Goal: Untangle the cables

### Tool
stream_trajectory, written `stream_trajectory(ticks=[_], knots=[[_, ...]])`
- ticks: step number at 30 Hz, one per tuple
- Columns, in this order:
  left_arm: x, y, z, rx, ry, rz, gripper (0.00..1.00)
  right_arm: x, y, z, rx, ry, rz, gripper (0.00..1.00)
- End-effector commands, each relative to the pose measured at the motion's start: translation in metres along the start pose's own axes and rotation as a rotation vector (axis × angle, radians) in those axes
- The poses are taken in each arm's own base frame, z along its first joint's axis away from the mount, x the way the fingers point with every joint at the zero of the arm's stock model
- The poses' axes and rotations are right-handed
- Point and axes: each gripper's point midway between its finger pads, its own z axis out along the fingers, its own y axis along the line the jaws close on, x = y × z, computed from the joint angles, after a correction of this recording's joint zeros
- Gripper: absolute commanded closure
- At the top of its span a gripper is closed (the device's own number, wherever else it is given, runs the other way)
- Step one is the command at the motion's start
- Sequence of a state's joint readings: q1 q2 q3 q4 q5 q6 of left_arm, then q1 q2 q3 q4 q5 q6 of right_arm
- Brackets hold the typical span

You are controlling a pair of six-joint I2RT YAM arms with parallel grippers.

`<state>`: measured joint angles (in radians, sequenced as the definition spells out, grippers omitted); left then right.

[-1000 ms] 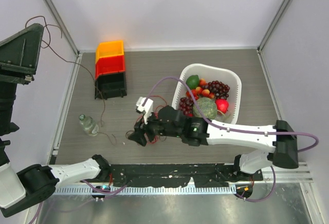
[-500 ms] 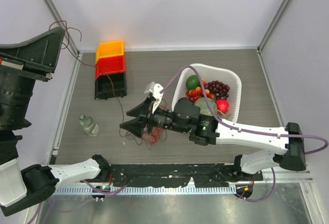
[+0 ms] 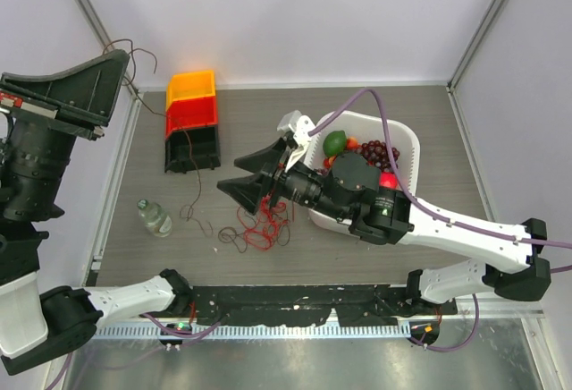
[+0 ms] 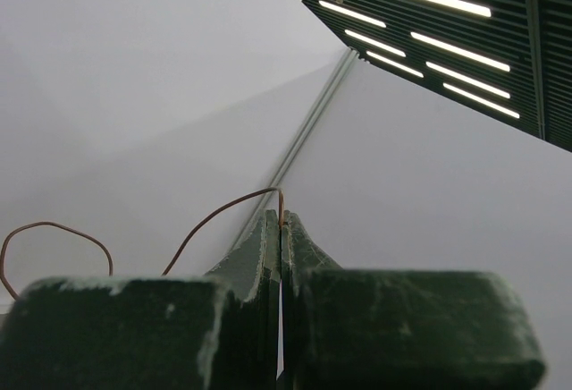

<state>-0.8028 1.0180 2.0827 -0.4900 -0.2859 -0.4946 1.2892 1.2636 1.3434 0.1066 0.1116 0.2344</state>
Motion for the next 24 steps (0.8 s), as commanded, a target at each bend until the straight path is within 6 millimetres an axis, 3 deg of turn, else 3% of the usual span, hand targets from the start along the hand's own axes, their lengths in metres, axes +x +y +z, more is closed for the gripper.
stream_trajectory(ticks=[1, 9, 15, 19, 24], knots=[[0.003, -0.004, 0.003, 0.015, 0.005, -0.021, 1.00, -0.037, 0.006, 0.005, -0.001, -0.066, -0.030, 0.35], [0.008, -0.004, 0.006, 0.016, 0.020, -0.036, 1.00, -0.026, 0.015, 0.029, -0.046, -0.051, -0.028, 0.35], [0.008, -0.007, 0.004, 0.026, 0.024, -0.050, 1.00, -0.002, -0.011, 0.039, 0.050, -0.024, -0.044, 0.36], [0.010, -0.008, 0.005, 0.031, 0.032, -0.057, 1.00, 0.004, -0.030, 0.038, 0.132, -0.023, -0.028, 0.36], [0.012, -0.009, 0.006, 0.040, 0.035, -0.062, 1.00, 0.012, -0.036, 0.037, 0.143, -0.018, -0.008, 0.41]])
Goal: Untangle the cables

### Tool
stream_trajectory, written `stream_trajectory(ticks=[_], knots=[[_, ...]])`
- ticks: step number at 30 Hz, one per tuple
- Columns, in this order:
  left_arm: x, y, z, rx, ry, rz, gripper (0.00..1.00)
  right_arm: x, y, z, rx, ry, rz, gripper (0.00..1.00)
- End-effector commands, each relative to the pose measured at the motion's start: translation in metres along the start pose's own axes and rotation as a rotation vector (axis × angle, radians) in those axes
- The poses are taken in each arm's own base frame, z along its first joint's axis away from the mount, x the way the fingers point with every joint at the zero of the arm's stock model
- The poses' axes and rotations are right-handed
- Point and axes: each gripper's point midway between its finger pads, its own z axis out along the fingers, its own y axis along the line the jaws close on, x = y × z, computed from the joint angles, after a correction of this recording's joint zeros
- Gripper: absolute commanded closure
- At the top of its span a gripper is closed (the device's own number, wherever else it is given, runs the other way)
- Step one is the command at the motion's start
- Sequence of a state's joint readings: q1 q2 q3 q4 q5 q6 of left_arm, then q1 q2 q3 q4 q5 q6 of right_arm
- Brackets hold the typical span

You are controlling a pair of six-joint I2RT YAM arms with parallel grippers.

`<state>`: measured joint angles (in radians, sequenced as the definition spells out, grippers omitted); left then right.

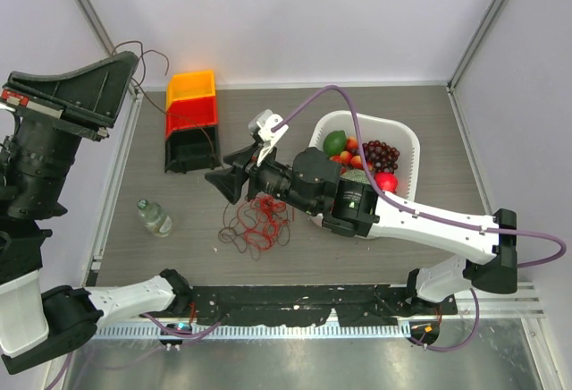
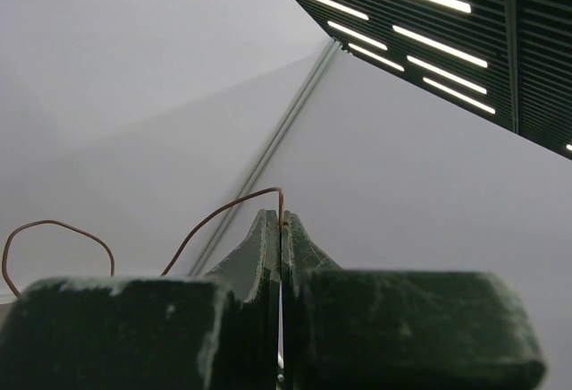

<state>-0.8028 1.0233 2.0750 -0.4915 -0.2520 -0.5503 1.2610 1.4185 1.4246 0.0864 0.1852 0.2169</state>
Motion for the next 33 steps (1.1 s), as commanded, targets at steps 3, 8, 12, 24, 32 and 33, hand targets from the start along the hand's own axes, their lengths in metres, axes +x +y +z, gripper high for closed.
stream_trajectory(ticks=[3, 8, 12, 24, 32, 33], knots=[[0.006, 0.000, 0.004, 0.006, 0.012, -0.004, 1.00, -0.016, -0.002, -0.003, 0.000, -0.070, 0.044, 0.58], [0.023, 0.050, 0.004, -0.230, 0.058, 0.101, 1.00, -0.017, 0.016, -0.019, -0.102, -0.046, 0.083, 0.99], [0.090, 0.142, -0.015, -0.591, 0.268, 0.371, 1.00, -0.021, 0.043, -0.047, -0.272, -0.052, 0.119, 0.99], [0.306, 0.196, -0.109, -0.448, 0.651, 0.040, 1.00, -0.079, 0.035, -0.082, -0.243, -0.233, 0.058, 0.99], [0.343, 0.196, -0.136, -0.424, 0.728, -0.111, 1.00, -0.114, 0.034, -0.091, -0.225, -0.336, 0.060, 0.99], [0.345, 0.193, -0.136, -0.408, 0.728, -0.128, 1.00, -0.116, 0.033, -0.091, -0.221, -0.338, 0.060, 0.99]])
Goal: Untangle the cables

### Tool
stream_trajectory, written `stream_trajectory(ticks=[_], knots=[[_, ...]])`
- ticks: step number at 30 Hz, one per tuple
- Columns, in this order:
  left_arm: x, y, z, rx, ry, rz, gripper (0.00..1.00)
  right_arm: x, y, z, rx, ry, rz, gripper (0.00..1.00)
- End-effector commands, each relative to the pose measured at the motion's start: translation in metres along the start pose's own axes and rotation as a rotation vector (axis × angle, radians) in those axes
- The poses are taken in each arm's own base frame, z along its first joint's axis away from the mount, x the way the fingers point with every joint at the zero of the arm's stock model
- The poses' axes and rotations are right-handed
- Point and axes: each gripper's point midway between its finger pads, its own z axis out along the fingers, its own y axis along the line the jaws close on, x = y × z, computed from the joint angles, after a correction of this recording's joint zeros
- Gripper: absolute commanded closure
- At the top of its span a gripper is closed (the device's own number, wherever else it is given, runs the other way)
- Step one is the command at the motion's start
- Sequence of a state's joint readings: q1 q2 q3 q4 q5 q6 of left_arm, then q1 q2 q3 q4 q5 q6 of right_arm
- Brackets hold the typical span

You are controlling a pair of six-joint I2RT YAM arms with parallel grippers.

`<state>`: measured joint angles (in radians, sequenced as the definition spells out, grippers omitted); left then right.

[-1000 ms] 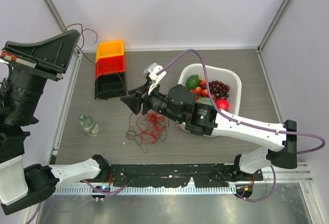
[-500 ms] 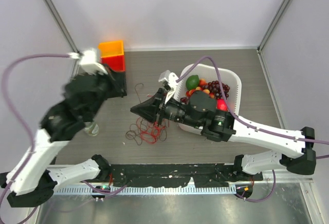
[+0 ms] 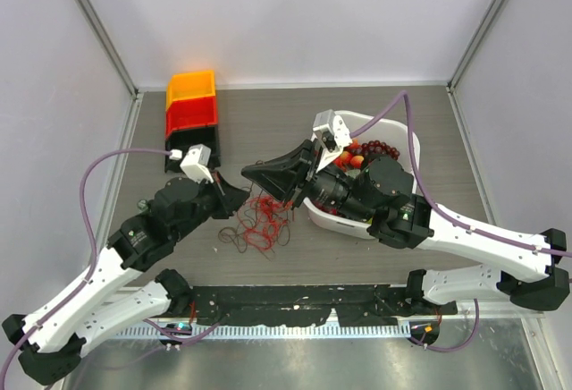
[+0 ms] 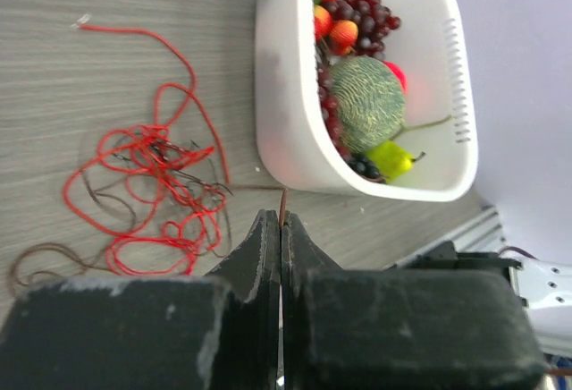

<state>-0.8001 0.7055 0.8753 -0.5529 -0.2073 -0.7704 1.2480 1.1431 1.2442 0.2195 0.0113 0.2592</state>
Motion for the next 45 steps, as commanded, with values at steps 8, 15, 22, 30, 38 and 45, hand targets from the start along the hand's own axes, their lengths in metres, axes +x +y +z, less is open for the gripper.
stream_trajectory(ticks=[8, 15, 22, 30, 38, 45], knots=[[-0.012, -0.025, -0.027, 0.132, -0.020, -0.054, 0.64, -0.034, -0.001, -0.008, 0.034, -0.090, -0.027, 0.99], [-0.037, 0.012, -0.086, 0.058, -0.191, -0.025, 0.18, -0.027, -0.018, -0.030, 0.120, -0.068, -0.025, 0.99], [-0.071, -0.037, -0.145, 0.364, -0.340, 0.093, 0.12, -0.015, -0.018, -0.031, 0.122, -0.005, -0.022, 0.99], [-0.065, -0.116, -0.131, 0.671, -0.210, 0.355, 0.00, -0.012, -0.007, -0.018, 0.068, 0.024, 0.013, 0.99], [-0.043, -0.150, -0.108, 0.843, -0.071, 0.406, 0.00, -0.024, 0.002, -0.013, 0.029, 0.006, 0.022, 0.99], [-0.039, -0.143, -0.085, 0.775, -0.047, 0.390, 0.00, -0.023, 0.005, -0.008, 0.013, 0.001, 0.024, 0.99]])
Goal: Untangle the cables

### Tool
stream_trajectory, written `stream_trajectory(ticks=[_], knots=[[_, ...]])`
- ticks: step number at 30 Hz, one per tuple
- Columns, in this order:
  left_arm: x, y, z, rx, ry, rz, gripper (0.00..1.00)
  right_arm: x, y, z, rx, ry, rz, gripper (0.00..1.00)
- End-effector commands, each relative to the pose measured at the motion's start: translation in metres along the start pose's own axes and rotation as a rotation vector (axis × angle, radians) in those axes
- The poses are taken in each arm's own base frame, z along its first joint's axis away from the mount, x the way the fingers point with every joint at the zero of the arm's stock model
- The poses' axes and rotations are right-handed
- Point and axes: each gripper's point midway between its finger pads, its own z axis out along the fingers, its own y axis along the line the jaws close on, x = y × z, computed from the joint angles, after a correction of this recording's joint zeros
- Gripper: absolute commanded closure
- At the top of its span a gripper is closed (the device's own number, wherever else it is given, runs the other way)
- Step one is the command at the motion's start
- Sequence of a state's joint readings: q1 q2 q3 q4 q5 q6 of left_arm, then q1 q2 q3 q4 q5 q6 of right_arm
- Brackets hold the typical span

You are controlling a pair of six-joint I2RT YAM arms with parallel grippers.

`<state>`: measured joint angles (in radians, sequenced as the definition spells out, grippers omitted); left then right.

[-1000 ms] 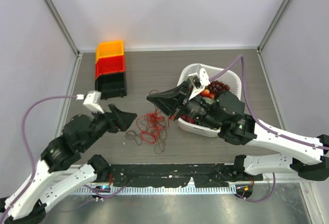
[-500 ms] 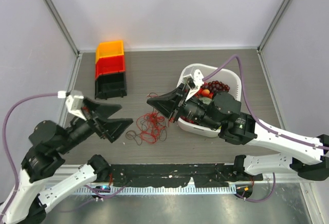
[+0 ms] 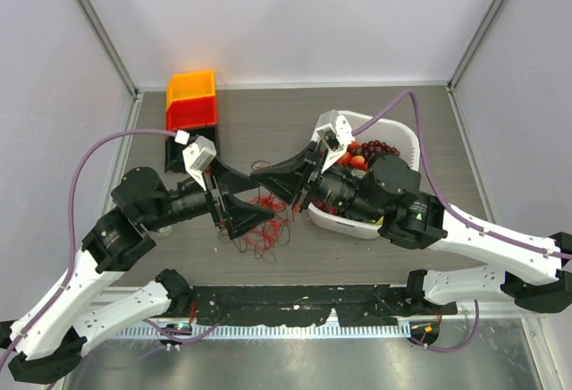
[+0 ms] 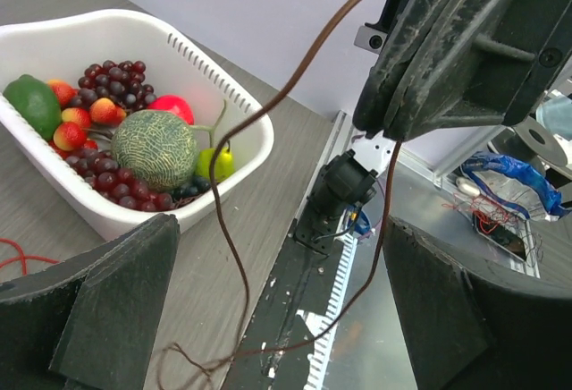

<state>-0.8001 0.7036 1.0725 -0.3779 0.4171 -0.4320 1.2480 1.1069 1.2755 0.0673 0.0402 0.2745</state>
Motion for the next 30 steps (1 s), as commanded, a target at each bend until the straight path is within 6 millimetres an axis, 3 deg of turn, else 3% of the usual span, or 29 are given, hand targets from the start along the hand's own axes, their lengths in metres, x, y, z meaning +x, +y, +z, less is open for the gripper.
stream_trajectory(ticks=[1, 9, 12, 13, 15, 17, 22, 27, 30], knots=[[-0.011, -0.003, 0.005, 0.024, -0.034, 0.041, 0.01, -0.026, 0.013, 0.004, -0.046, -0.071, 0.013, 0.99], [0.008, 0.014, 0.011, -0.029, 0.004, 0.004, 0.45, -0.026, 0.012, 0.008, -0.045, -0.078, 0.014, 0.99], [0.008, 0.021, 0.014, -0.057, -0.015, 0.000, 0.70, -0.029, 0.012, 0.009, -0.047, -0.098, 0.015, 0.99], [0.009, 0.026, 0.014, -0.080, -0.012, -0.002, 0.73, -0.029, 0.011, 0.010, -0.044, -0.099, 0.015, 0.99], [0.012, 0.031, 0.015, -0.105, -0.005, -0.005, 0.70, -0.032, 0.010, 0.010, -0.036, -0.111, 0.018, 0.99], [0.015, 0.032, 0.017, -0.098, -0.006, -0.013, 0.59, -0.035, 0.011, 0.010, -0.037, -0.125, 0.017, 0.99], [0.014, 0.027, 0.020, -0.062, -0.041, -0.029, 0.54, -0.040, 0.012, 0.011, -0.041, -0.145, 0.019, 0.99], [0.012, 0.026, 0.020, -0.047, -0.075, -0.030, 0.57, -0.041, 0.011, 0.013, -0.036, -0.156, 0.017, 0.99], [0.011, 0.022, 0.021, -0.019, -0.095, -0.035, 0.76, -0.040, 0.010, 0.014, -0.034, -0.160, 0.018, 0.99]])
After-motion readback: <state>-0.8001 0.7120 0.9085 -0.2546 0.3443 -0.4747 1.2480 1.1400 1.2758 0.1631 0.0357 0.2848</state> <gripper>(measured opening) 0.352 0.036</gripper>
